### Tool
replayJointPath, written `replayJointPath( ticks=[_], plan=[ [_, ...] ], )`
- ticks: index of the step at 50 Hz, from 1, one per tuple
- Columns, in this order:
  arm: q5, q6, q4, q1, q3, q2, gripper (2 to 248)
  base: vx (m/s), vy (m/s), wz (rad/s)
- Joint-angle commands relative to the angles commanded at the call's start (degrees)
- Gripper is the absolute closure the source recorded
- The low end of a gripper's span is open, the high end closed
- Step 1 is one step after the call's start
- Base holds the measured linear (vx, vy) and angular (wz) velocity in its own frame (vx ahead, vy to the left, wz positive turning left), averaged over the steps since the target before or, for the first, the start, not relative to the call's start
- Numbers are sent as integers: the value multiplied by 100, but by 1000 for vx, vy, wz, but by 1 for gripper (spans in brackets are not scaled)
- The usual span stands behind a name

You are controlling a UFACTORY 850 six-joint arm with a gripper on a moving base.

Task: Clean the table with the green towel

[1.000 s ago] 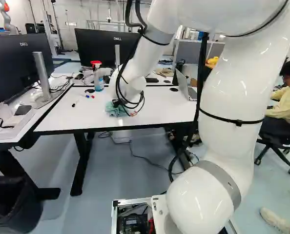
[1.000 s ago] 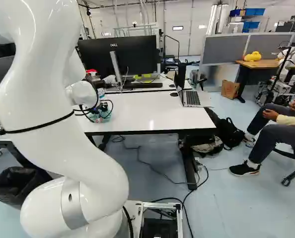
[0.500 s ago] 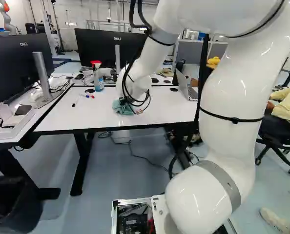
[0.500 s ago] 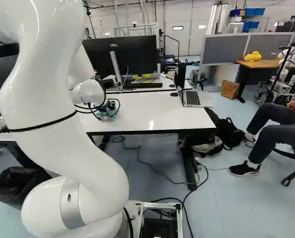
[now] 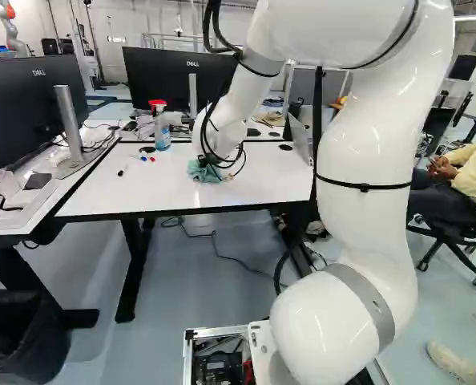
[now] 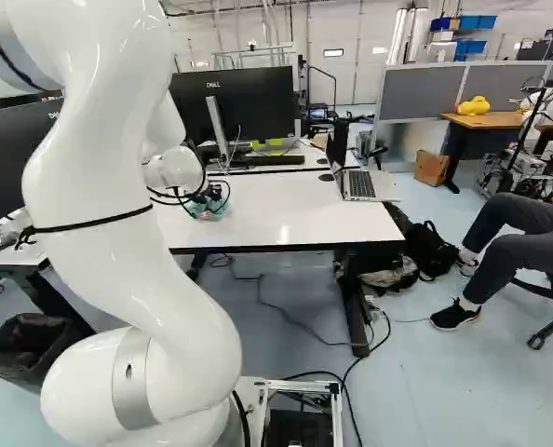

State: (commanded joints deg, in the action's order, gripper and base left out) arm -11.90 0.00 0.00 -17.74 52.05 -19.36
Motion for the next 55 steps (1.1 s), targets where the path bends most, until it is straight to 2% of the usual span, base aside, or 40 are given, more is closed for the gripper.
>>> replayJointPath(
  ticks=[14,22,41,55],
  plan=[
    [0,0,0,27,418,-333,185,0,0,0],
    [0,0,0,25,420,-333,185,0,0,0],
    [65,0,0,35,335,-72,185,0,0,0],
    [382,0,0,178,141,260,185,0,0,0]
  ],
)
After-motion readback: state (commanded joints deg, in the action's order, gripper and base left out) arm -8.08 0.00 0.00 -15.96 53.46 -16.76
